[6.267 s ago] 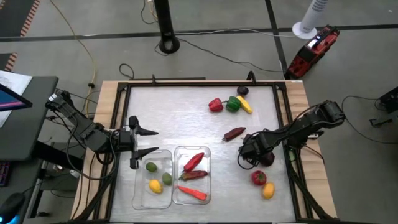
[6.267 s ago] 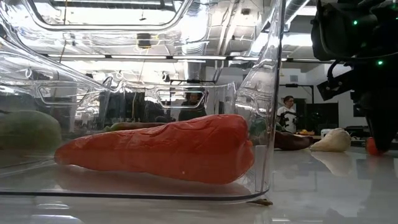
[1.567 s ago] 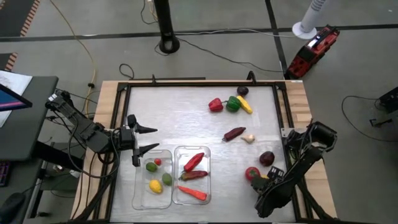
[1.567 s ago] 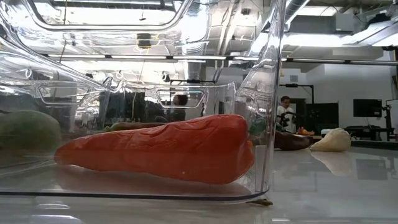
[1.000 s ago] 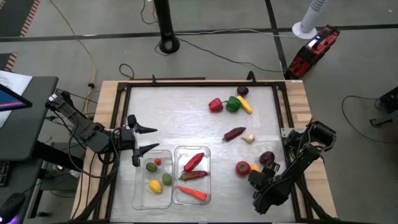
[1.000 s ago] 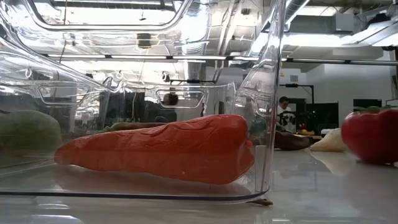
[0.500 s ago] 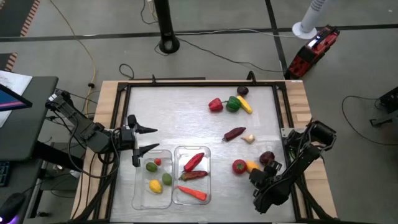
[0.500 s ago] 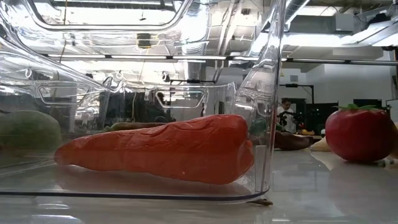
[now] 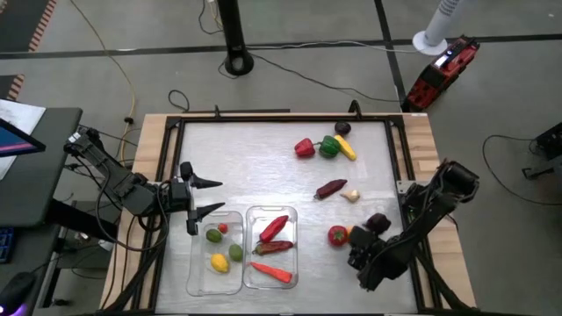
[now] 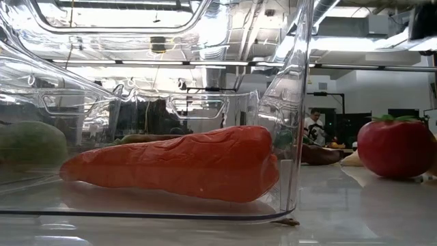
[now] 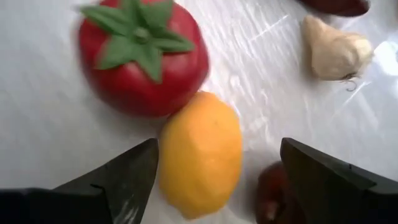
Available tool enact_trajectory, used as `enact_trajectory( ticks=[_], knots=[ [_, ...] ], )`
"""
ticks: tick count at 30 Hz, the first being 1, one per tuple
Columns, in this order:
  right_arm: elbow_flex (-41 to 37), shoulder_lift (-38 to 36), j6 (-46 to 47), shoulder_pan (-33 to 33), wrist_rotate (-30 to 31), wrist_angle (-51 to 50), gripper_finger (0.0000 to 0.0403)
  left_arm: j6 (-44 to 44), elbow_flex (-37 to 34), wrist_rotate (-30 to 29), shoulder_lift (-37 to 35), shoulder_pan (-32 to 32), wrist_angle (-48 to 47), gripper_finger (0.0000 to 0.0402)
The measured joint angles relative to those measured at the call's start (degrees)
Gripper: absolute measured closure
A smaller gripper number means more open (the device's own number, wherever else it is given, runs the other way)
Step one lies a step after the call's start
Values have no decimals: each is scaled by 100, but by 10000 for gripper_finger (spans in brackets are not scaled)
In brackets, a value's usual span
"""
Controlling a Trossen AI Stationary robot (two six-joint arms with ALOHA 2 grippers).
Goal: Sort produce into baskets
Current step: Put the yellow lemon into the left transparent bin
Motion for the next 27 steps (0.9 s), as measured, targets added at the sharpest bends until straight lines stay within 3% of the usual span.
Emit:
enact_trajectory(
  ticks=[6, 15, 22, 27],
  knots=[
    [-887, -447, -61, -99, -64, 1220, 51, 15, 0, 0, 0, -1, -2, 159],
    [-1164, -612, -41, -99, -90, 1497, 126, 33, 0, -4, -1, -1, 0, 159],
    [-591, -614, -57, -235, -337, 530, 155, 31, 0, -7, 0, 0, 0, 159],
    [47, -616, -396, -613, 408, -277, 149, 33, 0, -19, 0, 0, 3, 159]
  ],
)
